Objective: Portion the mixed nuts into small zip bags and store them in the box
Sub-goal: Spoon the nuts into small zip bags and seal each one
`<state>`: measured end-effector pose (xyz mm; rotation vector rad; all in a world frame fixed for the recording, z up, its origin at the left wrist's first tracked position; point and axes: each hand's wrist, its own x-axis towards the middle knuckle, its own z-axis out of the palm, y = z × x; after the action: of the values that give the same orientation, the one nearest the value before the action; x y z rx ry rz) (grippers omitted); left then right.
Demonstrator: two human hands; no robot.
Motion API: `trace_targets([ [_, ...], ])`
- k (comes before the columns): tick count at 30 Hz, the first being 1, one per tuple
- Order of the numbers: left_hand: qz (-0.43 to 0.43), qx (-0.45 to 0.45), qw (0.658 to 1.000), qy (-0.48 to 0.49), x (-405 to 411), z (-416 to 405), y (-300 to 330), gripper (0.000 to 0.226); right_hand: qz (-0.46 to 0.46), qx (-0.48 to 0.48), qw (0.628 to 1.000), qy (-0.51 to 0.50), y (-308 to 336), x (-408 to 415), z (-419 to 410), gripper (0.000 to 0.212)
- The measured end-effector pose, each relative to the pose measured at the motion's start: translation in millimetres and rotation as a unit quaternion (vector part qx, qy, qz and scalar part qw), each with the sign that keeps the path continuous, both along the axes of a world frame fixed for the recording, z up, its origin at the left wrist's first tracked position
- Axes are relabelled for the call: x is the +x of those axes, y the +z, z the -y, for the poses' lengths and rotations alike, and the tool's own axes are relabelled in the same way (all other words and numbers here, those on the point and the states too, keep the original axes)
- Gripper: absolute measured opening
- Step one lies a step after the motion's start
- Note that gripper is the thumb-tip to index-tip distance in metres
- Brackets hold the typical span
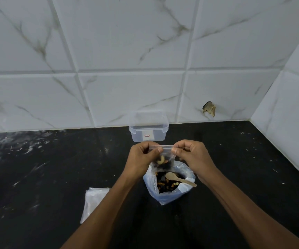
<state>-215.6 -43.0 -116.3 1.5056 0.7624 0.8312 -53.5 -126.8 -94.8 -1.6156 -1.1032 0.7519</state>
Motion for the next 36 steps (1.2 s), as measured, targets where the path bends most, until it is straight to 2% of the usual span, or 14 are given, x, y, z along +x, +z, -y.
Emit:
trace_targets([
  [13,-0.035,0.023,0.999,0.035,-9.0,-3.2,-2.4,0.015,0.0,-0.019,1.0,0.004,-6.1,5.2,0.1,0.007],
  [18,-0.035,0.028,0.999,0.014,-7.4,-3.8,0.3,0.015,0.071,-0.024,0.995,0.059,-4.3,7.0,-4.4,0.015],
  [23,-0.033,0.039,0.999,0.003,-3.1,-3.0,-0.3,0.014,0.133,0.004,0.988,0.079,-5.2,1.9,-9.2,0.009],
  [27,-0.043,0.029,0.998,-0.028,-0.2,-4.5,-3.7,0.015,0.123,0.002,0.989,0.082,-6.4,2.1,-10.5,0.01],
  [36,-0.034,0.005,0.999,-0.006,-1.1,-4.9,-5.2,0.014,0.06,-0.014,0.997,0.053,-8.7,3.9,-6.1,0.009],
])
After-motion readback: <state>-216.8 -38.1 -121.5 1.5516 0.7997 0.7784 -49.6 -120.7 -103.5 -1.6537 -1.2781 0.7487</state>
